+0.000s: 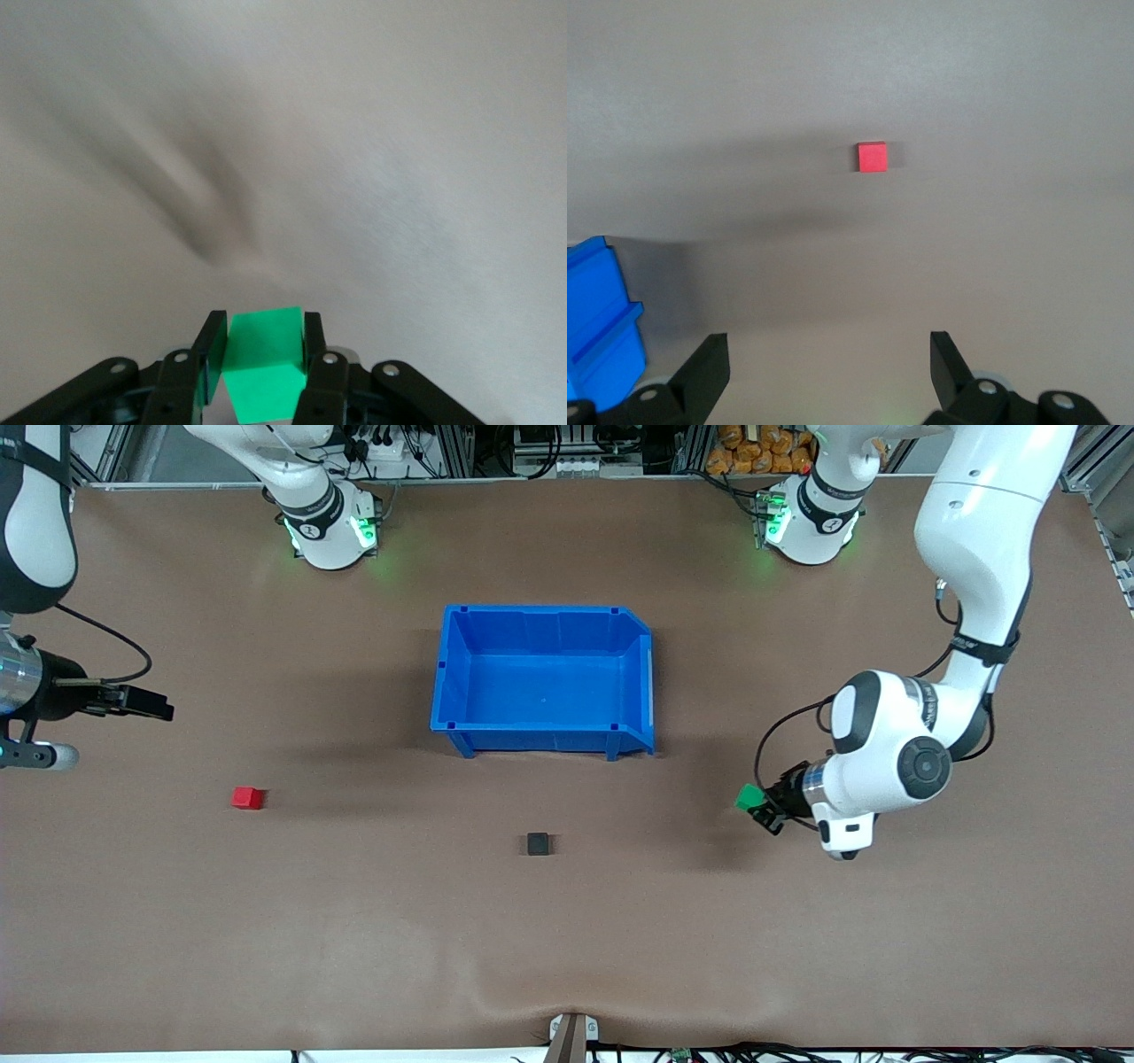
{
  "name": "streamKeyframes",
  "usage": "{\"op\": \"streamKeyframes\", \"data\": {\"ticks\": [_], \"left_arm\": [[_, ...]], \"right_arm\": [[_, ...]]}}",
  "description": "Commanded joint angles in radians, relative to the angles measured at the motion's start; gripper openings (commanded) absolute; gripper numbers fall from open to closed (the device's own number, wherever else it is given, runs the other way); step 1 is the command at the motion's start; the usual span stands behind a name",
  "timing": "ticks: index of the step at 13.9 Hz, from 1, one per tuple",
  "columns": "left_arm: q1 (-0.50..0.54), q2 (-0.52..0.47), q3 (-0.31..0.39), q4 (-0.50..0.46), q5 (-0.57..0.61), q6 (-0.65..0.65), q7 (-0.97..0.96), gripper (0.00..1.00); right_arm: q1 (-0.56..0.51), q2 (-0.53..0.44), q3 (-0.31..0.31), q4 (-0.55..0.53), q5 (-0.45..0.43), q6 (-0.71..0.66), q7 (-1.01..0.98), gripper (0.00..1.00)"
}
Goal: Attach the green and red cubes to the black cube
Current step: 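Carry the green cube with the left gripper beside the black cube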
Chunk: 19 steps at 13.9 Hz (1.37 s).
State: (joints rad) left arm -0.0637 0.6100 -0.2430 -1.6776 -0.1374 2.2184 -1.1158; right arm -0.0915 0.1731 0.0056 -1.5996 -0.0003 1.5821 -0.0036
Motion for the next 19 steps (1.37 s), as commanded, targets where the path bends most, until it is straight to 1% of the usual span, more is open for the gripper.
{"op": "streamKeyframes", "data": {"ticks": [1,3,8,9,11,14,19], "left_arm": [[-0.066,0.075,0.004,0.119,-0.033,-0.028,-0.14,0.0],[-0.116,0.111,0.004,0.165,-0.05,-0.028,-0.229,0.0],[-0.211,0.22,0.004,0.32,-0.057,-0.013,-0.428,0.0],[-0.226,0.234,0.004,0.337,-0.057,0.0,-0.462,0.0],[-0.248,0.247,0.004,0.342,-0.057,0.058,-0.521,0.0],[-0.304,0.278,0.011,0.346,-0.057,0.208,-0.631,0.0],[-0.363,0.358,0.014,0.43,-0.057,0.265,-0.679,0.0]], "right_arm": [[-0.013,0.0,0.005,-0.019,0.014,0.025,-0.007,1.0],[-0.01,0.005,0.005,-0.022,0.014,0.032,-0.007,1.0],[-0.013,0.016,0.005,-0.023,0.013,0.039,-0.007,1.0],[-0.014,0.02,0.005,-0.023,0.013,0.039,-0.007,1.0],[-0.014,0.034,0.005,-0.023,0.013,0.059,-0.007,1.0],[-0.014,0.054,0.005,-0.023,0.013,0.081,-0.007,1.0],[-0.014,0.062,0.005,-0.028,0.013,0.082,-0.007,1.0]]}}
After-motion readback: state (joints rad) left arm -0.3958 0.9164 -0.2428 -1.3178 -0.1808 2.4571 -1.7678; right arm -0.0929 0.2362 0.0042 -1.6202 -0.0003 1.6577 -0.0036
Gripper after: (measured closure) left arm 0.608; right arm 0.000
